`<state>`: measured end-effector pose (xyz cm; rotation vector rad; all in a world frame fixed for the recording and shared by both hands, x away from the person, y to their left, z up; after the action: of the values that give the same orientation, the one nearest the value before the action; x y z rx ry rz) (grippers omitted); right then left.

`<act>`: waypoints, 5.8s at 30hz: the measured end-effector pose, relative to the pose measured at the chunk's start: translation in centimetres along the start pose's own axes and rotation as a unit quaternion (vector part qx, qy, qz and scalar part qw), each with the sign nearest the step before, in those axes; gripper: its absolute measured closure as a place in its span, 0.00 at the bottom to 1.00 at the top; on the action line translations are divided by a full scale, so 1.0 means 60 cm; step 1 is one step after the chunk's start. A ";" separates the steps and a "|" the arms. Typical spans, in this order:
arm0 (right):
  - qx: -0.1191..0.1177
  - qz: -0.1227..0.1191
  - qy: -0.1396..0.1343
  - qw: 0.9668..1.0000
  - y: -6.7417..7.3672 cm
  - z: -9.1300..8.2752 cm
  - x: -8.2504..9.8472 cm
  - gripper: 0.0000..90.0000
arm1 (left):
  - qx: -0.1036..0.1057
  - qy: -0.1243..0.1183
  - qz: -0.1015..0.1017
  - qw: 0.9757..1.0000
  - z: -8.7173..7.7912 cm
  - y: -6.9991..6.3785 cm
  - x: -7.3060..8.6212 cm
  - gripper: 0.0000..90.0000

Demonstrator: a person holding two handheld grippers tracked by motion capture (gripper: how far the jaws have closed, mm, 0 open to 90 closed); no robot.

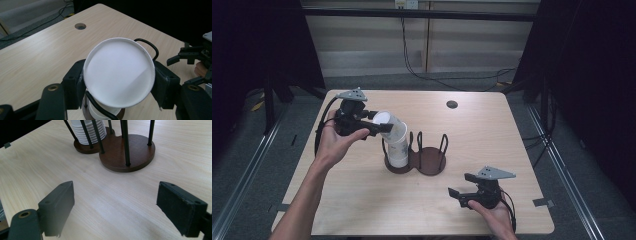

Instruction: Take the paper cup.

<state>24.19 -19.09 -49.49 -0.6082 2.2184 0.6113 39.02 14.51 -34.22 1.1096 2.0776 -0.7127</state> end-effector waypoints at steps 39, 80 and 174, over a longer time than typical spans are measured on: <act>-0.032 -0.037 -0.024 0.999 0.026 0.004 -0.031 0.15 | 0.063 0.007 0.041 0.997 0.011 -0.091 0.066 0.41; -0.168 -0.126 -0.063 0.976 0.103 0.044 -0.139 0.15 | 0.146 0.006 0.051 0.988 0.054 -0.143 0.076 0.41; -0.124 -0.180 0.120 0.968 0.082 0.046 -0.130 0.35 | 0.108 0.088 0.096 0.986 0.084 -0.140 0.125 0.26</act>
<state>27.54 -11.85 -44.11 -1.2403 2.1850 0.6545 30.19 10.46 -41.87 1.5189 2.0356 -0.7815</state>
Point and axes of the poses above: each handheld gripper's, and its own axes: z roughly forward along the jaws, x roughly out of its underside, y roughly to its left, the point moved 3 cm from there along z, roughly forward along the jaws, and after that the axes turned 6 degrees about y, right-handed, at the moved point
